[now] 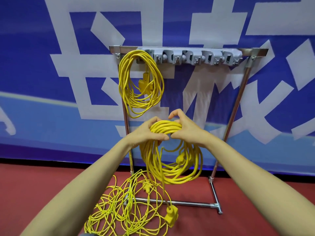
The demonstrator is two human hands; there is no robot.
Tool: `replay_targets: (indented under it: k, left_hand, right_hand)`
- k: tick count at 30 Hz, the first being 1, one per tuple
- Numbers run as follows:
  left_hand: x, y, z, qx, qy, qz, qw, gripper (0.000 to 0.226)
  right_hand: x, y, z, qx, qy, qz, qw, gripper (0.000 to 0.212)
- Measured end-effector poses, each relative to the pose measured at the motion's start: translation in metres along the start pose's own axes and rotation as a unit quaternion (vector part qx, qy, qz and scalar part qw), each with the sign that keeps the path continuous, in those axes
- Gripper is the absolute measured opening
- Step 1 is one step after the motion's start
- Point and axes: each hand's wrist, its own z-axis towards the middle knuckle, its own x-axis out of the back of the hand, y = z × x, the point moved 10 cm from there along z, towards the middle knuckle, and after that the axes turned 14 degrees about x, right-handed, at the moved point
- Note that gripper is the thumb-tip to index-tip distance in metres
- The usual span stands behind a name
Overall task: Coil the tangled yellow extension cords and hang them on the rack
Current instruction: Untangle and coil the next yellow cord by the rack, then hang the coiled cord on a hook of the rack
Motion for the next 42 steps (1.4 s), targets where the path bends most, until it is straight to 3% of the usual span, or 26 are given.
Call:
replay_targets:
  k: [9, 13, 15, 18, 20, 22, 25, 30, 34, 37, 38, 40, 42]
  left_hand:
    - [0.004, -0.045, -0.006, -0.099, 0.186, -0.119, 0.970, 0.087]
    - [-0.008, -0.072, -0.004, -0.081, 0.197, -0.107, 0.971, 0.100]
    - [-0.014, -0.080, -0.001, -0.058, 0.194, -0.155, 0.967, 0.090]
    - [-0.018, -0.078, 0.007, -0.016, 0.183, -0.241, 0.953, 0.045]
    - [-0.014, -0.071, 0.011, 0.000, 0.176, -0.247, 0.953, 0.040]
    - [-0.008, -0.063, 0.012, 0.003, 0.165, -0.230, 0.959, 0.040]
    - [0.008, -0.040, 0.010, -0.007, 0.160, -0.192, 0.968, 0.015]
    - [0.033, 0.021, 0.008, -0.038, 0.169, -0.012, 0.985, 0.021]
    - [0.022, 0.054, 0.013, -0.041, 0.137, 0.062, 0.988, 0.015]
    - [0.010, 0.062, 0.020, -0.029, 0.130, 0.164, 0.977, 0.017]
    - [0.006, 0.065, 0.023, -0.029, 0.130, 0.207, 0.969, 0.021]
    - [-0.003, 0.069, 0.027, -0.025, 0.123, 0.295, 0.947, 0.027]
    - [-0.017, 0.070, 0.031, -0.017, 0.099, 0.393, 0.914, 0.025]
  right_hand:
    - [0.031, -0.017, 0.004, -0.019, 0.001, -0.061, 0.998, 0.048]
    - [0.050, -0.025, 0.006, -0.012, 0.032, -0.036, 0.999, 0.044]
    - [0.059, -0.028, 0.008, -0.008, 0.048, -0.027, 0.998, 0.043]
    - [0.071, -0.030, 0.008, -0.003, 0.076, -0.029, 0.997, 0.042]
    - [0.079, -0.024, 0.005, -0.011, 0.097, -0.020, 0.995, 0.043]
    - [0.087, -0.013, -0.003, -0.027, 0.121, -0.007, 0.992, 0.043]
    - [0.097, 0.012, -0.018, -0.043, 0.149, 0.015, 0.988, 0.039]
    - [0.102, 0.051, -0.043, -0.049, 0.119, -0.138, 0.982, 0.027]
    - [0.091, 0.072, -0.056, -0.052, 0.178, -0.092, 0.978, 0.029]
    - [0.075, 0.096, -0.063, -0.090, 0.165, -0.034, 0.982, 0.029]
    - [0.068, 0.103, -0.066, -0.111, 0.142, -0.007, 0.984, 0.042]
    - [0.065, 0.105, -0.069, -0.134, 0.114, 0.013, 0.984, 0.096]
    - [0.079, 0.077, -0.060, -0.080, 0.113, -0.043, 0.989, 0.127]
